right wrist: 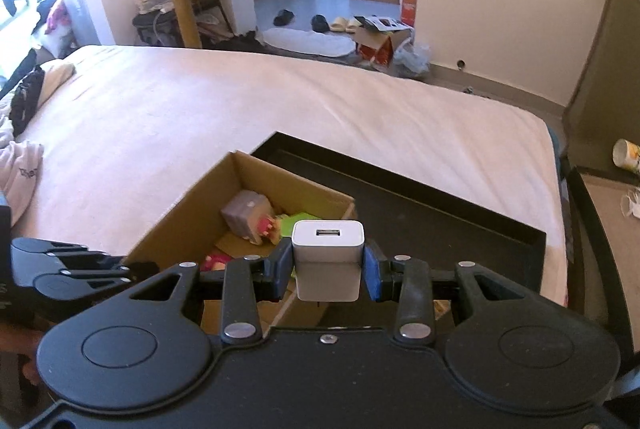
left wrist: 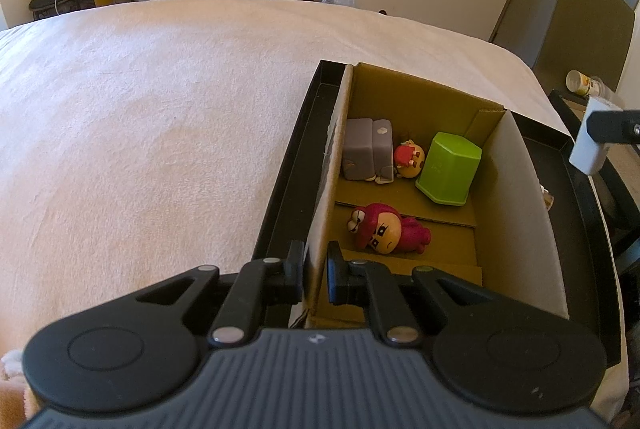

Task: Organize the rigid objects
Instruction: 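Carry the white charger plug toward the cardboard box with the right tool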

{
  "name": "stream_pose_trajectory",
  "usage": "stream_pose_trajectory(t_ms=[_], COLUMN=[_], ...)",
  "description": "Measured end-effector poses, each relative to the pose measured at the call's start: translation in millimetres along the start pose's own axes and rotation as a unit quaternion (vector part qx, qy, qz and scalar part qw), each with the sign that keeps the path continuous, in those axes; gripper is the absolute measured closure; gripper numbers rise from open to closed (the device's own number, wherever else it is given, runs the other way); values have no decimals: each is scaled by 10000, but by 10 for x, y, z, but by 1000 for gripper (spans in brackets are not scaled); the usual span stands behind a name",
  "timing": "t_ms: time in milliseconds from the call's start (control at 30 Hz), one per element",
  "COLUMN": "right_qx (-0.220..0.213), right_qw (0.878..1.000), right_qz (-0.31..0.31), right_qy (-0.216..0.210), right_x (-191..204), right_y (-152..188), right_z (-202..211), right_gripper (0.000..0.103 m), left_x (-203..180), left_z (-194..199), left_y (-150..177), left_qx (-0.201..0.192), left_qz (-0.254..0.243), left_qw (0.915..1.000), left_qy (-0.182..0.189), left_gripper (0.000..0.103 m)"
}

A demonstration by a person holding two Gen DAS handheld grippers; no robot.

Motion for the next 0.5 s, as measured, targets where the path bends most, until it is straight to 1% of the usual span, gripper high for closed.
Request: stream_pose_trajectory(t_ms=[200, 500], right_qx=[-61, 138], right_qw=[9999, 9993], right_qz=[12, 126], right_qy=[-116, -326], right_x=[99, 314], right_y=[-66, -28], right_z=[-42, -223], right_gripper=[67, 67], left_x=[11, 18], left_z=[-4, -17], left_y=[-6, -5], left_qx=[4, -1], left_qz=[32, 52], left_qw=[10000, 10000], left_qy=[29, 67], left_gripper=[93, 93])
Point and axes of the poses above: each gripper's, at about its wrist camera, not at the fingertips, and z roughly against the way its jaws point, x to its left, y to its underside, the point moved 8 cm from there along -z, roughly the way its jaws point, and after that the axes turned 4 degrees about z, right-handed, at the moved point
